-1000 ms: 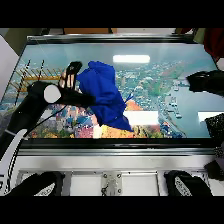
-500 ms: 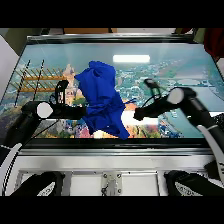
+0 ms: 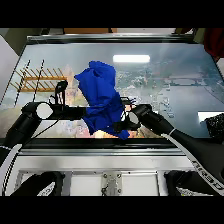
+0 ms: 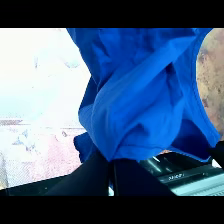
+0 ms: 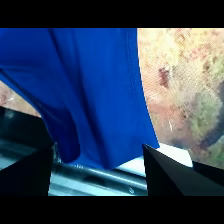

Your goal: Fold the clothes and pants, and hang the long-sleeved shirts on hangers.

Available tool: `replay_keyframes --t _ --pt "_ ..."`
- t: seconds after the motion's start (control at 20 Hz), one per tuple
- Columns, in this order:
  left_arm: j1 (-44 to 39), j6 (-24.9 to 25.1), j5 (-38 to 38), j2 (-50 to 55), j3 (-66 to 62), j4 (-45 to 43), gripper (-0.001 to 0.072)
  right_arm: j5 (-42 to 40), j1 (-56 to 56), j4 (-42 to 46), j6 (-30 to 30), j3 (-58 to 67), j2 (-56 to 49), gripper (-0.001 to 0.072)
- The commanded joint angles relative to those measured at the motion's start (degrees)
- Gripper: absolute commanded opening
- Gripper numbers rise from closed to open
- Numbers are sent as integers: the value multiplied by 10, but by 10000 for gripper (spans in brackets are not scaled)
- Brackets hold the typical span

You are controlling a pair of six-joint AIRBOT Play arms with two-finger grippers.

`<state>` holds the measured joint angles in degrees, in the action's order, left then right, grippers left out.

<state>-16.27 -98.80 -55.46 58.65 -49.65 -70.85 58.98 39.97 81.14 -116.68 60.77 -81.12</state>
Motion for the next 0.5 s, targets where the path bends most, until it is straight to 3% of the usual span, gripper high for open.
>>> replay_keyframes --t 0.0,0.4,0.45 --pt "0 0 2 0 0 0 13 -6 11 12 -36 1 -29 585" --pt "-1 0 13 0 0 5 13 56 11 18 -68 1 -60 582" --pt "0 0 15 0 0 5 12 55 11 18 -77 1 -62 428"
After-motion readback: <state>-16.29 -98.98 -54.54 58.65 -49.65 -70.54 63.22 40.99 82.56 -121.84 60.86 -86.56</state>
